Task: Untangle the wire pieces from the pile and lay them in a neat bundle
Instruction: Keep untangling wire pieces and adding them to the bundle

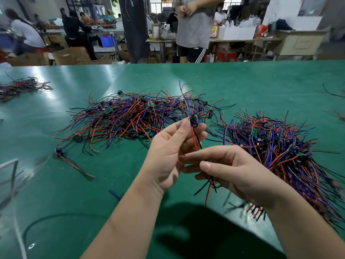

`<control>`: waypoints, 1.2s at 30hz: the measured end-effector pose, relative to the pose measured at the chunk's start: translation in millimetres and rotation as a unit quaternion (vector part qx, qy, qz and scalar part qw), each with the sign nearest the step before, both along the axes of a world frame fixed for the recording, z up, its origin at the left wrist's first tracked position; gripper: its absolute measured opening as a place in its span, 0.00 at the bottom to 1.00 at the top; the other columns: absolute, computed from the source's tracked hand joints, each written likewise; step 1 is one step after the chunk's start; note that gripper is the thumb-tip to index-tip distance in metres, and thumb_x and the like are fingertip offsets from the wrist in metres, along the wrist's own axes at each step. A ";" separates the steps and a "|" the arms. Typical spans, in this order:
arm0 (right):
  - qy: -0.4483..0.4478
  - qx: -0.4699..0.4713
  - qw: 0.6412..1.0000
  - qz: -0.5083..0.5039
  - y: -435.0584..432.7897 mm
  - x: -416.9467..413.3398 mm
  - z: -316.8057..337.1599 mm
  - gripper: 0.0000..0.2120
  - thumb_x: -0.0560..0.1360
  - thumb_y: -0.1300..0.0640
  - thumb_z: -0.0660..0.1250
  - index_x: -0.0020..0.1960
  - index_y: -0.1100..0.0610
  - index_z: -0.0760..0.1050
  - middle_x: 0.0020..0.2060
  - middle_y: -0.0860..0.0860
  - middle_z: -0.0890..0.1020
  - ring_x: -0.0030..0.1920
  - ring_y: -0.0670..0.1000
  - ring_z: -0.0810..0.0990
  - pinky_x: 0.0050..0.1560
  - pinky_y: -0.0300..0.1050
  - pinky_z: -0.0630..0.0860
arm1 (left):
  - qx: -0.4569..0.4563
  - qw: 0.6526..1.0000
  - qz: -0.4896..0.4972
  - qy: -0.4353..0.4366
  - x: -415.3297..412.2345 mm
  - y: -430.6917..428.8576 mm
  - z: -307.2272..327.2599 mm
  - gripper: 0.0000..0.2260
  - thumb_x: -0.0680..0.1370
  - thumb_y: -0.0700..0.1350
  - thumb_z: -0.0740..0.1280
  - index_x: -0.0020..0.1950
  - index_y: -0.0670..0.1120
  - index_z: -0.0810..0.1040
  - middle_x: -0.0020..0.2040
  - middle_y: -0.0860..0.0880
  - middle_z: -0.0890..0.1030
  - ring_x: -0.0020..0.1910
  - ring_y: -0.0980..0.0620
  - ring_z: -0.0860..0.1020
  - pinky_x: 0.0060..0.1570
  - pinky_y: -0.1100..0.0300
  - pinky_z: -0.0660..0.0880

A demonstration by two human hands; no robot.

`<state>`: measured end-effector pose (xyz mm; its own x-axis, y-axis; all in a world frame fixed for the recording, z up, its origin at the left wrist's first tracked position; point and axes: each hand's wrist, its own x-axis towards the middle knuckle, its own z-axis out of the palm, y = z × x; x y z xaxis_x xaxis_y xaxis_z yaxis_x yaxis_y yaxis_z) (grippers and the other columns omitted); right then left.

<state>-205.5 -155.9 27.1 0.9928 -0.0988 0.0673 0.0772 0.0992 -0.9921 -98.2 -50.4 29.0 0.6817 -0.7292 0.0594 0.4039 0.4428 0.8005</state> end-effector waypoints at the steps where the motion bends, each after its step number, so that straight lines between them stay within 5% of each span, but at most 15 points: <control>1: 0.000 0.004 1.000 0.005 0.5 0.0 0.1 0.11 0.69 0.61 0.68 0.51 0.58 0.83 0.51 0.59 0.84 0.55 0.56 0.82 0.48 0.40 0.78 | 0.004 1.000 0.005 -0.001 0.3 0.0 -0.2 0.10 0.70 0.48 0.66 0.48 0.46 0.77 0.42 0.48 0.85 0.37 0.56 0.83 0.35 0.63 0.79; 6: -0.011 0.107 0.991 -0.074 0.6 2.1 7.2 0.08 0.69 0.56 0.70 0.35 0.59 0.81 0.42 0.60 0.84 0.42 0.54 0.84 0.40 0.45 0.81 | -0.015 0.997 -0.030 0.069 8.2 3.0 3.5 0.14 0.71 0.51 0.63 0.52 0.46 0.79 0.37 0.53 0.83 0.24 0.61 0.73 0.35 0.62 0.75; 9: -0.022 0.125 0.977 -0.170 -7.8 3.3 9.5 0.12 0.69 0.52 0.65 0.37 0.61 0.80 0.36 0.60 0.82 0.34 0.53 0.83 0.31 0.44 0.80 | -0.069 0.988 -0.085 0.112 12.2 7.0 6.9 0.14 0.73 0.48 0.61 0.46 0.43 0.84 0.32 0.52 0.80 0.19 0.61 0.67 0.27 0.66 0.72; 15: -0.071 0.099 0.976 -0.182 -13.5 4.5 5.3 0.15 0.64 0.50 0.70 0.45 0.57 0.85 0.39 0.53 0.83 0.36 0.48 0.78 0.37 0.36 0.74 | 0.082 0.984 -0.154 -0.025 -2.0 0.9 0.0 0.14 0.78 0.45 0.60 0.43 0.42 0.84 0.31 0.51 0.80 0.17 0.62 0.64 0.24 0.68 0.69; 19: -0.044 0.048 0.974 -0.219 -17.3 5.9 1.1 0.09 0.62 0.53 0.71 0.39 0.55 0.85 0.34 0.53 0.83 0.35 0.48 0.79 0.35 0.37 0.73 | 0.155 0.970 -0.120 -0.143 -6.8 -2.7 -8.0 0.14 0.82 0.45 0.58 0.45 0.42 0.80 0.35 0.47 0.83 0.21 0.56 0.75 0.26 0.67 0.73; 25: -0.010 -0.025 0.964 -0.264 -20.3 8.0 -1.8 0.10 0.60 0.53 0.73 0.35 0.60 0.83 0.30 0.55 0.80 0.30 0.48 0.75 0.28 0.36 0.71 | 0.208 0.956 -0.068 -0.197 -10.2 -2.9 -11.7 0.13 0.69 0.53 0.69 0.40 0.43 0.80 0.32 0.49 0.82 0.31 0.52 0.81 0.33 0.62 0.78; 31: -0.057 0.069 0.940 -0.330 -34.1 -1.4 11.6 0.01 0.61 0.60 0.72 0.32 0.57 0.83 0.26 0.51 0.80 0.25 0.44 0.77 0.23 0.33 0.71 | 0.215 0.939 -0.156 -0.219 -10.8 3.1 -9.1 0.08 0.72 0.44 0.71 0.34 0.44 0.78 0.27 0.48 0.79 0.28 0.52 0.80 0.32 0.61 0.79; 36: -0.102 0.174 0.875 -0.440 -48.8 -10.1 22.7 0.12 0.68 0.60 0.71 0.26 0.53 0.81 0.25 0.50 0.81 0.23 0.42 0.76 0.24 0.31 0.71 | 0.224 0.893 -0.300 -0.251 -14.6 8.8 -9.1 0.07 0.74 0.41 0.71 0.36 0.48 0.82 0.37 0.46 0.81 0.31 0.57 0.78 0.36 0.64 0.77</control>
